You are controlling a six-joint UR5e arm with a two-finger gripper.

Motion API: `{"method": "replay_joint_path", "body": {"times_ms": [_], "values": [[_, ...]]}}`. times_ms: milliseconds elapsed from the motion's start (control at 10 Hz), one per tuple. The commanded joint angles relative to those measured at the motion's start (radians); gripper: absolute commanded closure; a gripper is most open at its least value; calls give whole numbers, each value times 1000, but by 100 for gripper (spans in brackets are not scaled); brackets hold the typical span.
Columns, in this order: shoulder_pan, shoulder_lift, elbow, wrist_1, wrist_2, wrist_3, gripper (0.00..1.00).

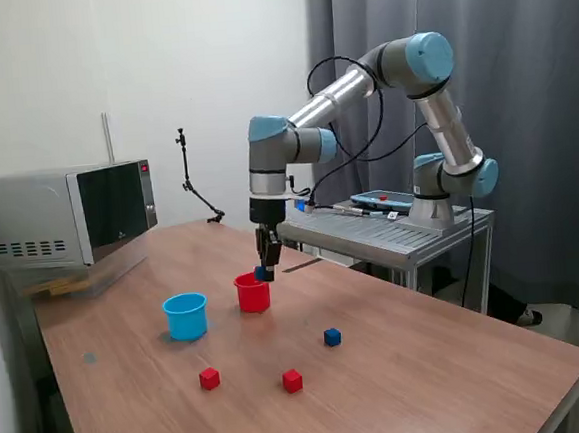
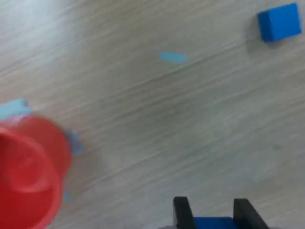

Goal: Place red objects in the red bin, and blue objects in the blue bin.

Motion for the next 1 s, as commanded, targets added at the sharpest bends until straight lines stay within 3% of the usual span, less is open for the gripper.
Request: {"method": "replay_joint_path", "body": {"times_ms": [0,200,500,900], "values": [[-69,19,-27,61,0,-91,100],[-94,71,-105,113,0,-195,100],[-123,129,-243,116,2,-246,100],[-146,191,-338,118,5,-288,100]]}}
